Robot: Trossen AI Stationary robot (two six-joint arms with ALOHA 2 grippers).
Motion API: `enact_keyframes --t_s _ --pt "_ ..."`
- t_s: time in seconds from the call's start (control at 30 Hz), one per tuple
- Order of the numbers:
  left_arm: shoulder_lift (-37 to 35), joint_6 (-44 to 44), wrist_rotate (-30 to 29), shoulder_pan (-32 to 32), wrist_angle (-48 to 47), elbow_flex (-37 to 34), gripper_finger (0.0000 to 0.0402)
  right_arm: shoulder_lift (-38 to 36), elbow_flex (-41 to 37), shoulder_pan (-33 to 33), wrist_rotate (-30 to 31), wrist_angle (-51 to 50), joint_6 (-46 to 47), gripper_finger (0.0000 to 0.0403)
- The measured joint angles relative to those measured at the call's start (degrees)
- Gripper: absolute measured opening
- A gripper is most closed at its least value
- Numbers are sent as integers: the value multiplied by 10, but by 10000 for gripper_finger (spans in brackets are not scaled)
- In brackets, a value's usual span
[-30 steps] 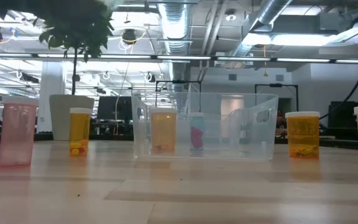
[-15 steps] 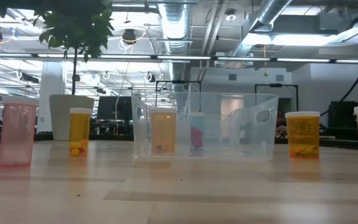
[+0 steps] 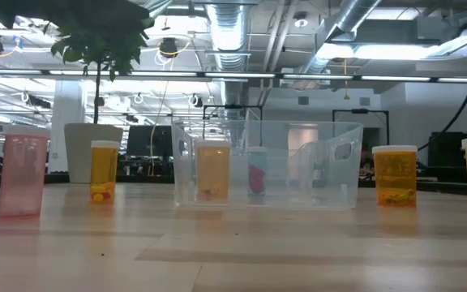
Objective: Pick and place medicine bottles into bin by pill shape (circle, oval)
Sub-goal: Put the blue tablet bottle into the top transparent bin
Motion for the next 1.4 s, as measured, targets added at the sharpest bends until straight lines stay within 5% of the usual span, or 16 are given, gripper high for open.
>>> enact_keyframes --t_s 0.2,0.9,1.4 --pt "0 1 0 0 -1 0 103 9 0 -3 -9 34 -4 296" --pt "1 0 3 0 -2 0 103 45 0 -22 -40 88 -28 295" --pt "1 -4 3 0 -2 0 103 47 0 -21 -41 86 -29 240"
